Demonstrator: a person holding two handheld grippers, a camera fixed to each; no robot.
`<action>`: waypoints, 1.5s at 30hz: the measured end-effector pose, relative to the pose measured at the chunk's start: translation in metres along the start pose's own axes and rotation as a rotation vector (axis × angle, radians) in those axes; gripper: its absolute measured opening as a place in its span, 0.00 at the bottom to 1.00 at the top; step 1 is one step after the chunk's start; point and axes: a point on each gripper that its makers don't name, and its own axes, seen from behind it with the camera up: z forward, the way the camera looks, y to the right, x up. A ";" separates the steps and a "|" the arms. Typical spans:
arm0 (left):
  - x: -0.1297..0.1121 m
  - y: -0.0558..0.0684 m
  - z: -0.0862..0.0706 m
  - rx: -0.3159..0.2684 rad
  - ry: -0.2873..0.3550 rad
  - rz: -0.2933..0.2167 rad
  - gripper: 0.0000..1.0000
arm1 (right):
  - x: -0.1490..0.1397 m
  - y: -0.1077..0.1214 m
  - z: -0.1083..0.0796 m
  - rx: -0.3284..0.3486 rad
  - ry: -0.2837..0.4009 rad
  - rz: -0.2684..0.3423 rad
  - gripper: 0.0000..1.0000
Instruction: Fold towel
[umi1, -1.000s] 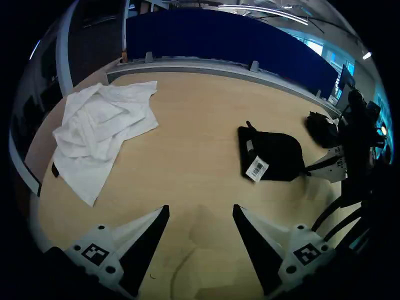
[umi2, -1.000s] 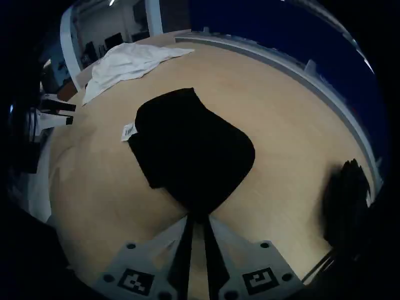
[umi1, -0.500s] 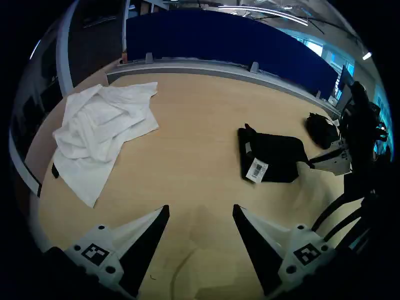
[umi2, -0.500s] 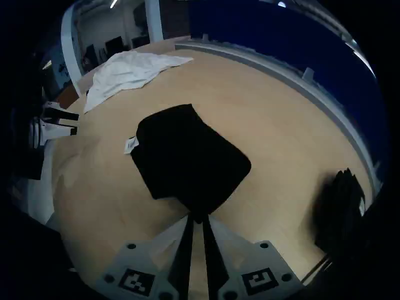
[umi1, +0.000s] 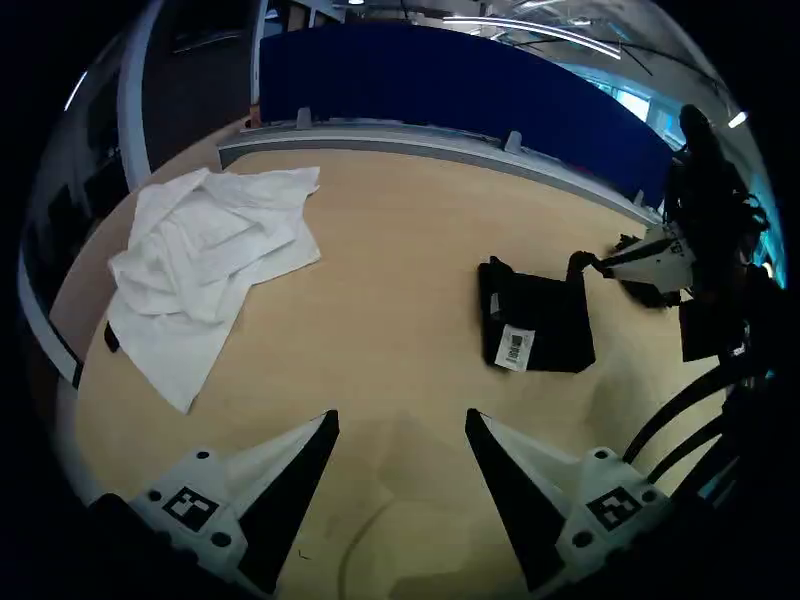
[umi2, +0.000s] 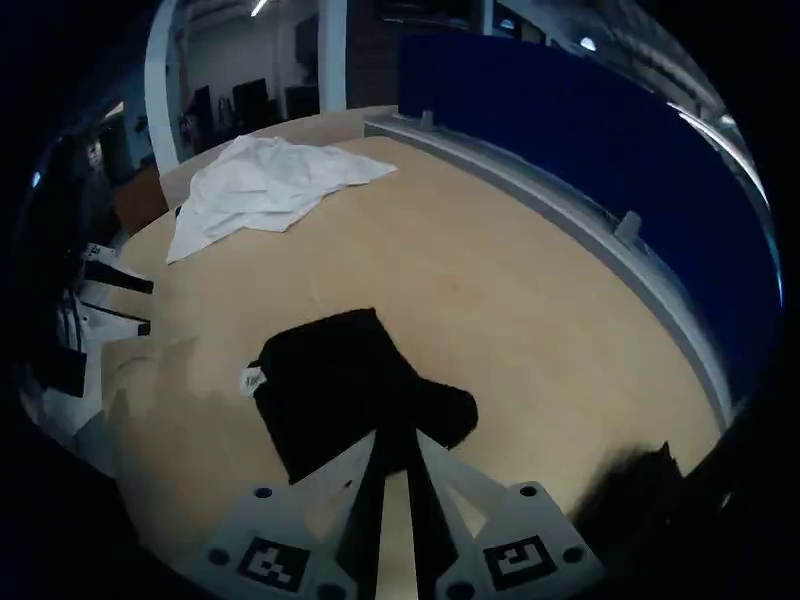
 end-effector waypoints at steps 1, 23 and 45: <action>0.000 0.000 0.000 0.001 0.000 -0.003 0.94 | 0.006 0.001 0.004 0.003 0.001 -0.007 0.13; -0.002 -0.016 -0.002 0.017 0.004 -0.028 0.94 | 0.031 0.006 0.077 0.016 -0.090 -0.038 0.17; 0.004 -0.012 -0.003 0.009 0.009 -0.016 0.94 | 0.014 -0.009 0.024 -0.052 0.007 0.020 1.00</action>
